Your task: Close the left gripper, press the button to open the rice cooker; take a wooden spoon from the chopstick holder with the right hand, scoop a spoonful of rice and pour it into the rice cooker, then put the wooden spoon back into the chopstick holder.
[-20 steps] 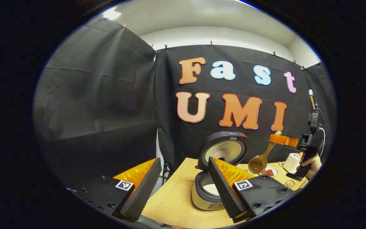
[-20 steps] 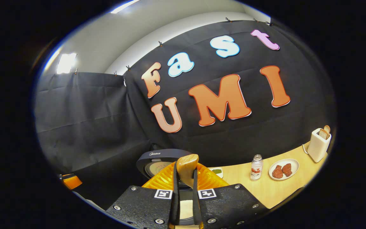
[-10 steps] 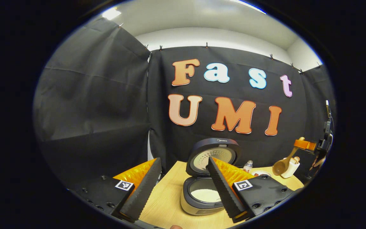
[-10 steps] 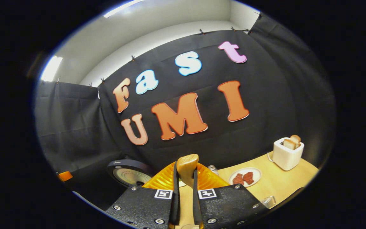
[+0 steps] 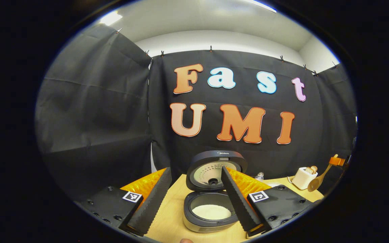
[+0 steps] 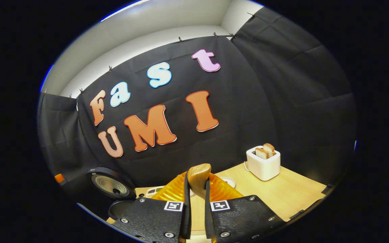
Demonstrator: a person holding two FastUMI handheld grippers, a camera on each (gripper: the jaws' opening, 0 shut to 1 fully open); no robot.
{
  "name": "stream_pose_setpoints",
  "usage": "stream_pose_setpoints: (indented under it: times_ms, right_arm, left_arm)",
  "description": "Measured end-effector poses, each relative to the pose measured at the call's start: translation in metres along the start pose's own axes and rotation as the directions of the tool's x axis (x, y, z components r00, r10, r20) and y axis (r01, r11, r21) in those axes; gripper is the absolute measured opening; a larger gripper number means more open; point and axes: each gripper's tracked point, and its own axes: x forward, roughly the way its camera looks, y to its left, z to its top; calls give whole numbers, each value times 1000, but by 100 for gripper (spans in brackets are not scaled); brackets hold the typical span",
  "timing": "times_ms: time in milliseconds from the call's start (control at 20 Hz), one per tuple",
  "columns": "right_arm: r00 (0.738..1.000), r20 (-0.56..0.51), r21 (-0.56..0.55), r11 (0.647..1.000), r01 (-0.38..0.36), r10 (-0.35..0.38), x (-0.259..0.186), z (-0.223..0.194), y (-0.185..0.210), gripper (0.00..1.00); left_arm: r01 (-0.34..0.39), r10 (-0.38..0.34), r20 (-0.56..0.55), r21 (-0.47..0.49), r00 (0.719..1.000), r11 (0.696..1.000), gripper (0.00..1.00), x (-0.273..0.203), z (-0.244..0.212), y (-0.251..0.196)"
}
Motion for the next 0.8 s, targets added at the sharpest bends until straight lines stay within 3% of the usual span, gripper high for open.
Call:
stream_pose_setpoints:
  times_ms: [350, 800]
  right_arm:
    - [995, -96, 54, 998, 41, -35, 20, -62, -49, 15]
    - [972, -224, 92, 992, 85, -62, 51, -151, -80, 16]
  left_arm:
    - [-50, 49, 11, 61, 999, 997, 100, -3, -3, 5]
    - [-132, 129, 37, 97, 991, 987, 100, -16, 0, 31]
